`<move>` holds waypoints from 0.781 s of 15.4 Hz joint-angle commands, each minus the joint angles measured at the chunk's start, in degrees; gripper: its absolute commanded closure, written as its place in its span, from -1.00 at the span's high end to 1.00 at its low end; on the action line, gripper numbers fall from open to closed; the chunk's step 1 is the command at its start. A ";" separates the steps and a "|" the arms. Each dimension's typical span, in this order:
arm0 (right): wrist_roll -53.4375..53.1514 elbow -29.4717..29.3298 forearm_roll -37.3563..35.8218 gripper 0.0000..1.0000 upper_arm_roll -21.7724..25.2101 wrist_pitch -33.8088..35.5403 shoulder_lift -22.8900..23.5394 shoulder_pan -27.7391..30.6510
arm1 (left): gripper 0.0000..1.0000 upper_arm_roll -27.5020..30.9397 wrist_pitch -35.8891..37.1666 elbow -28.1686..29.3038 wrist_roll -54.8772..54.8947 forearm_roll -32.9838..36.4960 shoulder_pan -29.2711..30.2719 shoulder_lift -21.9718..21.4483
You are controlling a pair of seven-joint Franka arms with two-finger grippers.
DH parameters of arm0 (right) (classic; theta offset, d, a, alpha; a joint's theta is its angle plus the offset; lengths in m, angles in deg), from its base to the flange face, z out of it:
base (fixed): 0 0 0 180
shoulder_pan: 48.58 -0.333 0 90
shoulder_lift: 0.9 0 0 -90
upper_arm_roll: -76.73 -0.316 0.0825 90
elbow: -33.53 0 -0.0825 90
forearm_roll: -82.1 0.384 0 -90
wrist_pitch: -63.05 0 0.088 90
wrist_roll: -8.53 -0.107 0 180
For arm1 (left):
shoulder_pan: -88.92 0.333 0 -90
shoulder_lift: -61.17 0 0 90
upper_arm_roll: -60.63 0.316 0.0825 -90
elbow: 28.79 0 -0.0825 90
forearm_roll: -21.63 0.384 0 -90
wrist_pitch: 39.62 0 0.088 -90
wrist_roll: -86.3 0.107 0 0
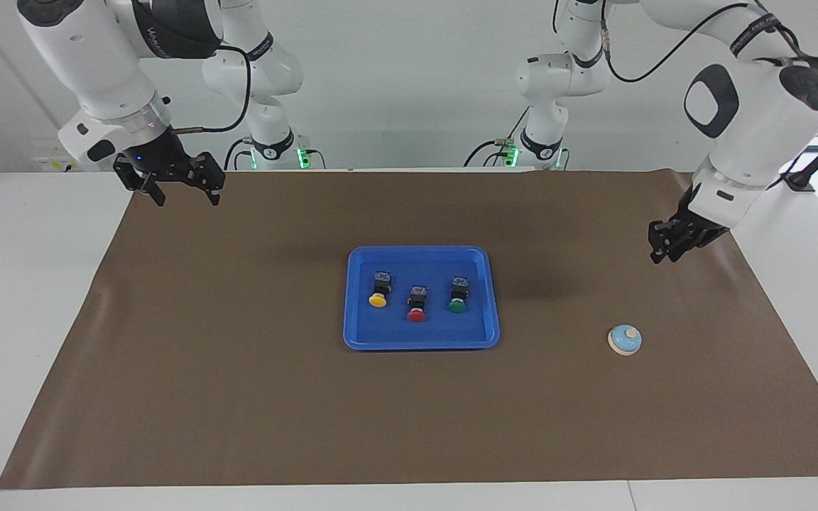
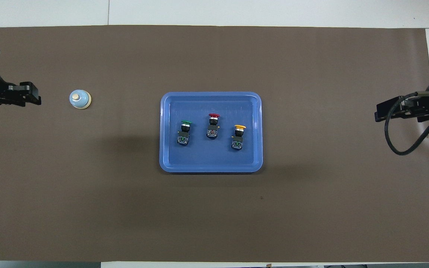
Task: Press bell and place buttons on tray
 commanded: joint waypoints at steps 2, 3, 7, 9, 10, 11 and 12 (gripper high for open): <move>1.38 0.90 1.03 1.00 -0.48 0.50 -1.07 1.12 | 1.00 0.44 7.74 1.88 -0.05 -0.44 -0.42 -6.77; 1.38 0.90 1.03 1.00 -0.48 0.50 -1.07 1.12 | 1.00 0.53 9.24 2.05 -0.05 -0.44 -0.51 -7.13; 1.29 0.90 1.03 1.00 -0.48 0.50 -1.07 1.03 | 1.00 0.53 9.78 1.88 0.48 -0.44 -0.51 -7.23; 1.29 0.90 1.03 1.00 -0.48 0.50 -1.07 1.12 | 1.00 0.44 9.78 0.74 0.57 -0.44 -0.42 -6.35; 1.38 0.90 1.03 1.00 -0.48 0.50 -1.07 1.12 | 1.00 0.44 10.39 -0.57 0.57 -0.44 -0.42 -5.48; 1.38 0.90 1.03 1.00 -0.48 0.50 -1.07 1.12 | 1.00 0.44 10.39 -0.76 0.57 -0.44 -0.51 -5.21; 1.29 0.90 1.03 1.00 -0.48 0.50 -1.07 1.12 | 1.00 0.44 10.39 -0.67 0.57 -0.62 -0.51 -5.29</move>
